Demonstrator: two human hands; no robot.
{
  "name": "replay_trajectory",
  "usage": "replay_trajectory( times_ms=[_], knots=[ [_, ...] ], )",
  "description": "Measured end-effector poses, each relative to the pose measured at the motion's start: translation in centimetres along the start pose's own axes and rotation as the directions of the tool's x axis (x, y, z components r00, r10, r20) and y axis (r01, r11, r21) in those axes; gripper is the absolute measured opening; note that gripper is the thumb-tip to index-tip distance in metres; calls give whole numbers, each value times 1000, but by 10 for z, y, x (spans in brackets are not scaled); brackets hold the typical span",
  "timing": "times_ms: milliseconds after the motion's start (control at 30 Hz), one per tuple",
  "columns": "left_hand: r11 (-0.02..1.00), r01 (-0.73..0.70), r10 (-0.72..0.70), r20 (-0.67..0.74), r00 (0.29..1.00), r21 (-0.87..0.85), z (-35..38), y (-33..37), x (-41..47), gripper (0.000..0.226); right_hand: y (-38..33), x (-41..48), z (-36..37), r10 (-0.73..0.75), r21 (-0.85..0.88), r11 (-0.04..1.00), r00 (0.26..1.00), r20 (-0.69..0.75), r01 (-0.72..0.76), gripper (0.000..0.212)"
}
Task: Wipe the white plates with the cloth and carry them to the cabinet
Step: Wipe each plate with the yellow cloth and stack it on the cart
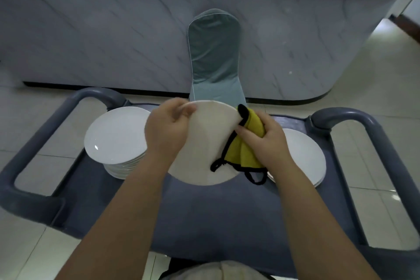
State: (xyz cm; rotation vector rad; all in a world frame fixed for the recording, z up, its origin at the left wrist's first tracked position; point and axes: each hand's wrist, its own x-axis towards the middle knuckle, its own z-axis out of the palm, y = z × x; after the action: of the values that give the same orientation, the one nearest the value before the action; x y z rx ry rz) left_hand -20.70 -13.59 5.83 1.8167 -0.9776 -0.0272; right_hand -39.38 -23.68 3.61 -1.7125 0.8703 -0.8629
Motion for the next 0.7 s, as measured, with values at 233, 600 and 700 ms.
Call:
replay_trajectory(
  times_ms=[233,600,700],
  knots=[
    [848,464,-440,147,886,-256,12,-40,-67,24,35,-22,9,-80,-129,990,985,-150,61,11],
    [-233,750,-628,685,370,-619,-11,9,-68,28,31,-46,11,-734,-564,545,678,36,620,19],
    [-220,747,-654,663,364,-627,-10,9,-68,13,37,-49,2,-741,-552,521,666,86,651,20]
  ],
)
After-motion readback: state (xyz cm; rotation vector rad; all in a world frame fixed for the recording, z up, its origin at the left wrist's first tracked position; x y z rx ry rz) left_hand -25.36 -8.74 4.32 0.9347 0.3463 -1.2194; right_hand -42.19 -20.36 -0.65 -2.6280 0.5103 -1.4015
